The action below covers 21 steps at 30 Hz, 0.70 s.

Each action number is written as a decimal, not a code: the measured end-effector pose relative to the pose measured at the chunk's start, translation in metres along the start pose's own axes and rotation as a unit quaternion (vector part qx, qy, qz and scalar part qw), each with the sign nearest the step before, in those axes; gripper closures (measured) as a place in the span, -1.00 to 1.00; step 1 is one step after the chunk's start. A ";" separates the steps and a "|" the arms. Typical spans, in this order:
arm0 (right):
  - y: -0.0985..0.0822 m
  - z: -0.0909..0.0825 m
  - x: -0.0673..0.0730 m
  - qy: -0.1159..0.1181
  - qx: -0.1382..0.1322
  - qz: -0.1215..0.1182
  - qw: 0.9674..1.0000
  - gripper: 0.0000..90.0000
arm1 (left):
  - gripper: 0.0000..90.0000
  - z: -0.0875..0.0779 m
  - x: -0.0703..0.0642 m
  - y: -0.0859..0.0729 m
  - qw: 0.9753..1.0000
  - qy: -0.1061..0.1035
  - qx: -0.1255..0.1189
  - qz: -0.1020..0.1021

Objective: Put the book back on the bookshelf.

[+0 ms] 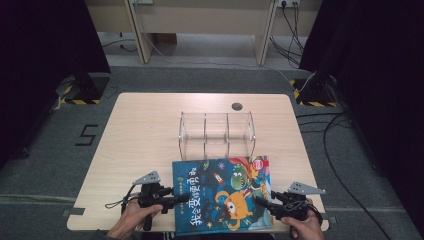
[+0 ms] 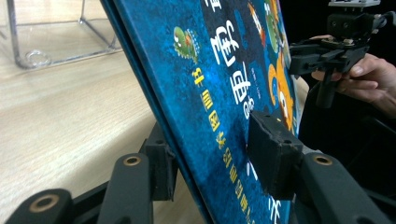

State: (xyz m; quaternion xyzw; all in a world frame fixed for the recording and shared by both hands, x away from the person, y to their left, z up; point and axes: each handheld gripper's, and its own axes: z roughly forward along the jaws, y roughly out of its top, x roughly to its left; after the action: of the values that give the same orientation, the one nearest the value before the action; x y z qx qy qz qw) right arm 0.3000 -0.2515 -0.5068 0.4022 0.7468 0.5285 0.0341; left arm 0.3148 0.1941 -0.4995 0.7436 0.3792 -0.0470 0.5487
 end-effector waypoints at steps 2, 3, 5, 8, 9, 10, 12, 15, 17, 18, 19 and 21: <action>0.001 0.000 0.001 0.000 0.001 0.001 1.000 0.06 | 0.20 0.000 0.000 0.000 1.000 -0.003 -0.004 -0.005; 0.001 0.000 0.001 0.000 0.000 0.001 1.000 0.06 | 0.21 0.000 0.001 0.000 1.000 -0.006 -0.007 -0.007; 0.001 0.000 0.000 0.001 0.000 0.001 1.000 0.06 | 0.22 -0.001 0.001 0.001 1.000 -0.009 -0.012 -0.009; 0.000 0.001 0.001 0.006 0.002 0.008 1.000 0.04 | 0.25 -0.004 -0.001 0.002 0.999 -0.016 -0.027 -0.010; 0.000 0.001 0.001 0.006 0.003 0.010 1.000 0.02 | 0.26 -0.004 -0.001 0.003 0.999 -0.017 -0.028 -0.011; 0.000 0.002 0.002 0.005 0.005 0.011 1.000 0.02 | 0.27 -0.004 -0.001 0.003 0.999 -0.018 -0.029 -0.014; -0.001 0.003 0.001 0.008 0.006 0.015 1.000 0.02 | 0.28 -0.004 -0.001 0.003 0.999 -0.023 -0.032 -0.021; 0.000 0.006 0.003 0.016 0.014 0.024 0.999 0.02 | 0.34 -0.004 -0.006 0.003 0.999 -0.025 -0.036 -0.031; -0.001 0.006 0.002 0.016 0.015 0.032 0.999 0.01 | 0.35 -0.005 -0.008 0.004 0.999 -0.019 -0.033 -0.035; -0.001 0.006 0.002 0.016 0.015 0.032 0.999 0.01 | 0.35 -0.005 -0.008 0.004 0.999 -0.019 -0.033 -0.035; -0.001 0.006 0.002 0.016 0.015 0.034 0.999 0.01 | 0.35 -0.006 -0.011 0.003 0.999 -0.014 -0.030 -0.040; -0.001 0.006 0.003 0.015 0.017 0.036 0.999 0.00 | 0.35 -0.007 -0.013 0.002 0.998 -0.011 -0.023 -0.051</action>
State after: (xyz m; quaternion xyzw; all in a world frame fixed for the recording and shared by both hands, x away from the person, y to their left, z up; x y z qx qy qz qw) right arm 0.3004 -0.2453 -0.5096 0.4211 0.7412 0.5228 -0.0034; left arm 0.3044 0.1929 -0.4886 0.7102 0.4115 -0.0742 0.5664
